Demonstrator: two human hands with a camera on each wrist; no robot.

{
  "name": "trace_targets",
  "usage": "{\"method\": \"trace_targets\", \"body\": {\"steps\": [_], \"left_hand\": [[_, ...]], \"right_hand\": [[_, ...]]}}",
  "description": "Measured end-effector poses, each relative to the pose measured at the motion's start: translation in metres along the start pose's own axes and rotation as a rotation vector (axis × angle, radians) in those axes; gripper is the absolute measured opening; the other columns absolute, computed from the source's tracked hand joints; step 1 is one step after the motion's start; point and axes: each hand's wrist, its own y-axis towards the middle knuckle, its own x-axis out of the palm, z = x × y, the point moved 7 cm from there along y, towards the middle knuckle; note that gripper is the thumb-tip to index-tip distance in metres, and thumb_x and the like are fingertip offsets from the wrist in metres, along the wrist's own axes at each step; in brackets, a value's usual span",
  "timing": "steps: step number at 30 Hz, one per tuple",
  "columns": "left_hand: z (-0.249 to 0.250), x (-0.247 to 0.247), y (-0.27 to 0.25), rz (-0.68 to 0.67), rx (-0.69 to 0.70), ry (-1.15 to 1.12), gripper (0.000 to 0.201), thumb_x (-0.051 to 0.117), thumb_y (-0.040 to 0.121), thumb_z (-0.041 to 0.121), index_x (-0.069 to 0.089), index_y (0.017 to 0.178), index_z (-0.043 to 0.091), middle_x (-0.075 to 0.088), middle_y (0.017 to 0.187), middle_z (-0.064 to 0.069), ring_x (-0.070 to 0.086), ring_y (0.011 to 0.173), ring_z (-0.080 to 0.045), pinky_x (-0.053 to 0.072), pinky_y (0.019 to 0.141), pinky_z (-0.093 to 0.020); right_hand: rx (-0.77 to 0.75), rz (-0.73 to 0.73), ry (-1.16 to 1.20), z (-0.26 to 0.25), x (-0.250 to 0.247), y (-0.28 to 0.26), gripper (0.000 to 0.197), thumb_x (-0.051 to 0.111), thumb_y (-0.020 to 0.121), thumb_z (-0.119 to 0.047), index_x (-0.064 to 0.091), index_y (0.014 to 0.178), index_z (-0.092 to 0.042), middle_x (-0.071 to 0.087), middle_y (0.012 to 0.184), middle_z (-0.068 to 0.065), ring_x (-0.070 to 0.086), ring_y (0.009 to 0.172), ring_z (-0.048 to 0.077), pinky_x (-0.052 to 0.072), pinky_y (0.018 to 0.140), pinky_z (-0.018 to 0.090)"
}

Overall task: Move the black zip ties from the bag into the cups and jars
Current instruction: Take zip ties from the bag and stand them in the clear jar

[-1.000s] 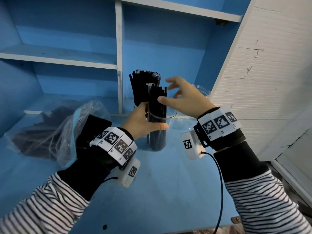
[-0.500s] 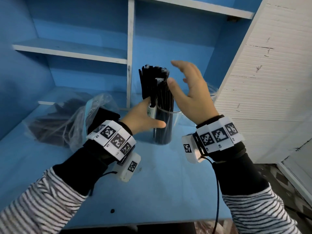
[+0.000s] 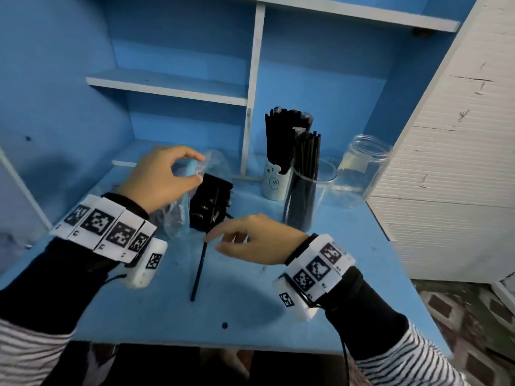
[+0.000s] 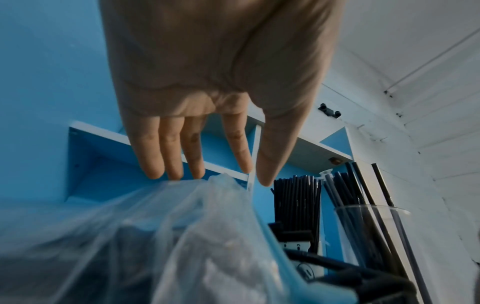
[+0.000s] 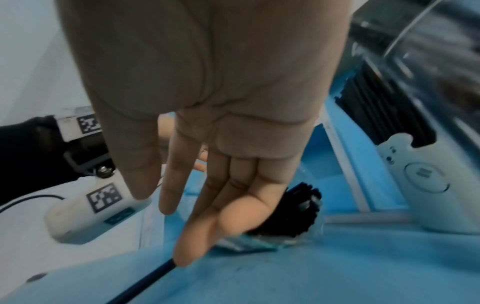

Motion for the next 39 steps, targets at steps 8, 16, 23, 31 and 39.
{"method": "trace_targets", "body": {"steps": [8, 16, 23, 31, 39], "left_hand": [[-0.020, 0.005, -0.011, -0.081, -0.065, 0.025, 0.040, 0.075, 0.081, 0.017, 0.064, 0.115, 0.033, 0.059, 0.130, 0.001, 0.056, 0.116, -0.021, 0.045, 0.100, -0.043], [-0.024, 0.004, -0.008, -0.058, -0.127, 0.040, 0.042, 0.073, 0.081, 0.017, 0.062, 0.120, 0.029, 0.056, 0.135, 0.003, 0.051, 0.124, -0.017, 0.041, 0.106, -0.041], [-0.026, -0.005, -0.005, 0.006, -0.145, 0.030, 0.046, 0.073, 0.080, 0.011, 0.064, 0.123, 0.025, 0.060, 0.130, 0.003, 0.056, 0.110, -0.013, 0.044, 0.098, -0.031], [-0.026, -0.009, 0.000, 0.023, -0.146, 0.000, 0.047, 0.070, 0.078, -0.001, 0.067, 0.118, 0.024, 0.064, 0.123, 0.003, 0.061, 0.098, -0.011, 0.047, 0.091, -0.027], [-0.037, -0.007, 0.001, -0.006, -0.168, 0.048, 0.044, 0.064, 0.081, 0.001, 0.067, 0.117, 0.026, 0.062, 0.129, -0.001, 0.059, 0.113, -0.015, 0.045, 0.095, -0.028]], "right_hand": [[0.038, -0.243, -0.090, -0.009, 0.049, 0.020, 0.036, 0.050, 0.098, -0.035, 0.054, 0.134, -0.032, 0.064, 0.119, 0.002, 0.057, 0.103, 0.014, 0.039, 0.090, 0.020], [0.067, -0.159, -0.072, -0.002, 0.044, 0.022, 0.028, 0.056, 0.095, -0.035, 0.065, 0.116, -0.021, 0.066, 0.112, -0.004, 0.055, 0.092, 0.007, 0.046, 0.089, 0.023], [0.151, 0.006, 0.023, 0.032, 0.009, -0.006, 0.013, 0.056, 0.092, -0.015, 0.065, 0.100, -0.022, 0.065, 0.096, -0.005, 0.065, 0.070, 0.004, 0.054, 0.063, 0.018], [0.165, 0.352, -0.010, 0.054, -0.053, -0.024, 0.019, 0.060, 0.093, -0.015, 0.062, 0.109, -0.026, 0.065, 0.096, -0.005, 0.059, 0.069, 0.001, 0.045, 0.057, 0.007], [0.154, 0.428, -0.100, 0.040, -0.071, 0.005, 0.023, 0.050, 0.089, -0.003, 0.069, 0.090, -0.017, 0.065, 0.086, -0.002, 0.056, 0.061, 0.009, 0.042, 0.056, 0.008]]}}
